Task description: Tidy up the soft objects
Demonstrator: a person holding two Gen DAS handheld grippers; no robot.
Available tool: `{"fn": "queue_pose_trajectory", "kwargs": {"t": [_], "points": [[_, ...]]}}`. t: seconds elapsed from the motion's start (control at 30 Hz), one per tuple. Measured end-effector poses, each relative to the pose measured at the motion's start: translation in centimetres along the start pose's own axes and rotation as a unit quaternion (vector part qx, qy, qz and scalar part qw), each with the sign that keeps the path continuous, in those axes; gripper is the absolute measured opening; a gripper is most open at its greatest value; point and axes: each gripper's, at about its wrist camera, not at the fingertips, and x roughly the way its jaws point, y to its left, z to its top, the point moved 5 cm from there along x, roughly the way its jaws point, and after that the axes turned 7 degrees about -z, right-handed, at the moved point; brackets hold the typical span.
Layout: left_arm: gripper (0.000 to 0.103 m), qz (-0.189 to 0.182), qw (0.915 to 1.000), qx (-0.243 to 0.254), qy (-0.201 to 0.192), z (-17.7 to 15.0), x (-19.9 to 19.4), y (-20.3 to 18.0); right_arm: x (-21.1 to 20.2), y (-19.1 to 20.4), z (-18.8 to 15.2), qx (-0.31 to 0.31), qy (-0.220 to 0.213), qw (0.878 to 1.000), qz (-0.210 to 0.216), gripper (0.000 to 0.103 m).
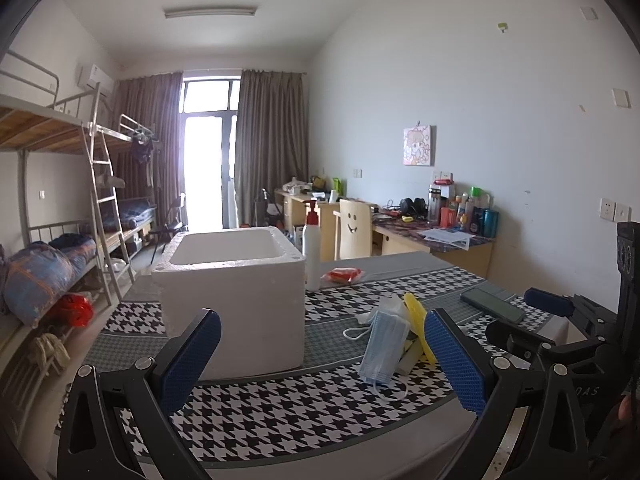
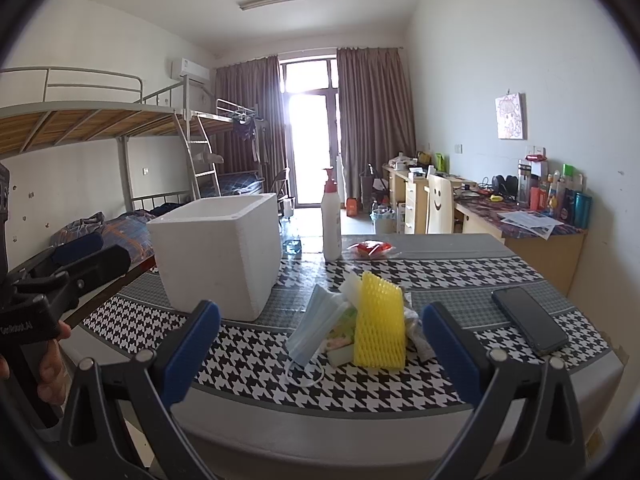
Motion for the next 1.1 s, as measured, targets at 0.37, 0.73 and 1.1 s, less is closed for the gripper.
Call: {"fn": "queue_pose_trajectory", "kwargs": {"t": [0.37, 0.73, 1.1], "points": [[0.102, 0.000, 1.0000, -0.006, 0.006, -0.2, 0.6, 0.1, 0.2, -0.1, 0.0, 0.002, 0.003, 1.000, -0.001, 0.102], [0.102, 0.002, 0.9998, -0.016, 0.015, -0.3, 1.4, 0.5, 0.9, -0.1, -0.2, 0.001, 0.007, 1.000, -0.003, 0.102], [0.102, -0.011, 0.9997, -0.006, 0.019, -0.3, 2.2, 0.1, 1.5, -0.3, -0.1, 0.003, 0.011, 1.000, -0.003, 0.102]]}}
